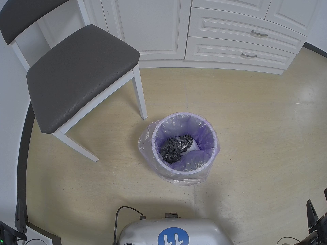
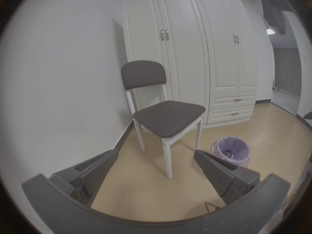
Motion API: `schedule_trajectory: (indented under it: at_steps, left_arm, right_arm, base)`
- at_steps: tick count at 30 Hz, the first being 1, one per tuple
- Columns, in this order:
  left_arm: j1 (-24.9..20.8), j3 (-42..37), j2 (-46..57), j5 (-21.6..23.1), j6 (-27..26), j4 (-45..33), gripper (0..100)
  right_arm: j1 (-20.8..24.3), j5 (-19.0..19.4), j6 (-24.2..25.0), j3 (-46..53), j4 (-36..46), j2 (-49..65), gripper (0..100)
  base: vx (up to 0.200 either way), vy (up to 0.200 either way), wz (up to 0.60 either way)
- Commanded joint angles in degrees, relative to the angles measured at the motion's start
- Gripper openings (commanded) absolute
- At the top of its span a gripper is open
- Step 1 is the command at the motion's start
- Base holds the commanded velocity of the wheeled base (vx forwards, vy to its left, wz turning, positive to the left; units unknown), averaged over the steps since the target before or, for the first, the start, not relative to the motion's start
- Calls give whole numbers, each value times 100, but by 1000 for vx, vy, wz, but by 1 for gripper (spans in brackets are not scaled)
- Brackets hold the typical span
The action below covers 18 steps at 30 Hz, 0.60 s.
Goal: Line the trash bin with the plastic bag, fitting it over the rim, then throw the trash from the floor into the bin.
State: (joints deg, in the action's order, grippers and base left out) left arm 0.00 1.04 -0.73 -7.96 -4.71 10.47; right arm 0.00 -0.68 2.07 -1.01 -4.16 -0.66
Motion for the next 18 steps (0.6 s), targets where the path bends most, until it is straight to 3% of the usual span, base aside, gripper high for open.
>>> schedule_trajectory:
  at_steps: [1,5,14,17,18]
  left_arm:
    - [0,-95,73,-4,-57,-309,100]
    - [0,-95,73,-21,-74,-432,100]
    - [0,-86,73,-30,14,-678,100]
    - [0,-86,64,-162,40,-678,100]
    - [0,-86,64,-329,57,-669,100]
  right_arm:
    - [0,42,-23,101,3,66,100]
    - [0,244,-23,101,3,66,100]
    - [0,226,-49,101,-6,66,100]
    - [0,33,4,101,-15,66,100]
    - [0,-187,12,101,-68,66,100]
  base:
    - [0,0,0]
    - [0,0,0]
    - [0,0,0]
    - [0,0,0]
    - [0,0,0]
